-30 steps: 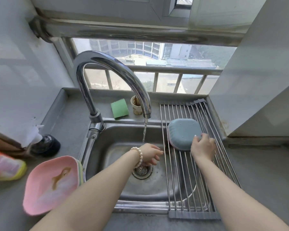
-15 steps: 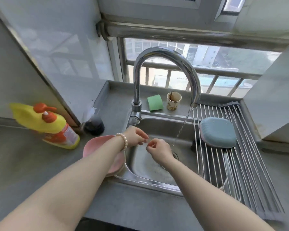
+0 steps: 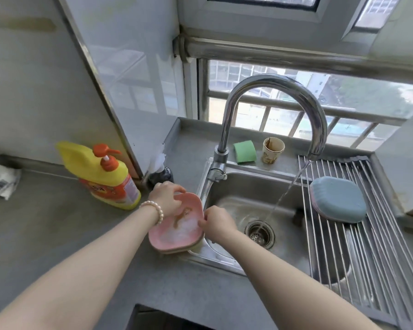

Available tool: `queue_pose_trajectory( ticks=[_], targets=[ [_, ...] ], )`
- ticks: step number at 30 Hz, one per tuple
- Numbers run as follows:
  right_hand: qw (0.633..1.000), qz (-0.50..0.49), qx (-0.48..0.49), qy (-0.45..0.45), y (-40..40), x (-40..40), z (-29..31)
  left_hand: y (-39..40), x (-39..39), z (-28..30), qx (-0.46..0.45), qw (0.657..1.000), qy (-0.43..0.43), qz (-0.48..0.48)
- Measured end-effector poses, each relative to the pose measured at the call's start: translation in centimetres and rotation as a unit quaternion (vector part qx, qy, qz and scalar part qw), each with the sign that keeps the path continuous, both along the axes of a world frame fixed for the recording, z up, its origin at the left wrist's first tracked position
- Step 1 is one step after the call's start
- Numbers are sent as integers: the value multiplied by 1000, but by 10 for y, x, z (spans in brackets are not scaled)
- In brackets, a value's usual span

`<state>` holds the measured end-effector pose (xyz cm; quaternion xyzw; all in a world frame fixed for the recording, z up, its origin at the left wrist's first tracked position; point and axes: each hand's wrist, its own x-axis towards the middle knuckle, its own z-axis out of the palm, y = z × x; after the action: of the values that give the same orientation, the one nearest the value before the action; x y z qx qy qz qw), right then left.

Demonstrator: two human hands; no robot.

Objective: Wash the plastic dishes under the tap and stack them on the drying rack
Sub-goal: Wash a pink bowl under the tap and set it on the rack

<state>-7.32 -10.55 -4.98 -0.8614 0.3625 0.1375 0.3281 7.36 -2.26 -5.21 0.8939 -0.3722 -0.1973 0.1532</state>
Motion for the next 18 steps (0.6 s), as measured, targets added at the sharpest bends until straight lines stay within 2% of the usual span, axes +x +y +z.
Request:
queue_pose_trajectory(
  ticks=[5, 9, 12, 14, 16, 18],
  targets=[
    [998, 68, 7, 0, -14, -4, 19, 10, 9, -6, 29, 999, -6, -31],
    [995, 95, -14, -21, -27, -9, 29, 10, 8, -1, -33, 999, -19, -28],
    [996, 57, 3, -74, -45, -22, 34, 3, 0, 15, -80, 994, 77, 1],
    [994, 39, -18, -97, -60, -30, 38, -5, -8, 24, -89, 983, 162, -10],
    [989, 25, -82, -120, -67, -34, 42, -10, -21, 28, -122, 955, 269, 9],
    [978, 41, -186, -89, -63, -37, 42, -15, -37, 29, -141, 927, 344, 51]
  ],
)
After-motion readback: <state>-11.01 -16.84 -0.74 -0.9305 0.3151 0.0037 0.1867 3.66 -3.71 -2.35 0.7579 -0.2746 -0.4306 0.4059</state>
